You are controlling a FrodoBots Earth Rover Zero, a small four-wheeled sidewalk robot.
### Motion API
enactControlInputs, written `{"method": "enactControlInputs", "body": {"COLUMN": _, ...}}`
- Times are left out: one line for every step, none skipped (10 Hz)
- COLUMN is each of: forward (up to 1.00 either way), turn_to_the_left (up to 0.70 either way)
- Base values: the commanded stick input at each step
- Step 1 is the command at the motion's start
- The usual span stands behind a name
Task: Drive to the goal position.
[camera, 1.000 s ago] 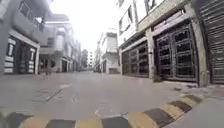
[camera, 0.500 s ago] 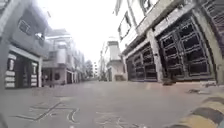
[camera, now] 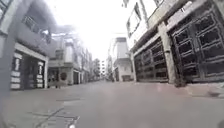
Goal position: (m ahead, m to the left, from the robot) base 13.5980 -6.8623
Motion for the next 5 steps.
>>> {"method": "enactControlInputs", "body": {"forward": 1.00, "turn_to_the_left": 0.00}}
{"method": "enactControlInputs", "body": {"forward": 1.00, "turn_to_the_left": 0.00}}
{"method": "enactControlInputs", "body": {"forward": 1.00, "turn_to_the_left": 0.00}}
{"method": "enactControlInputs", "body": {"forward": 1.00, "turn_to_the_left": 0.00}}
{"method": "enactControlInputs", "body": {"forward": 1.00, "turn_to_the_left": 0.00}}
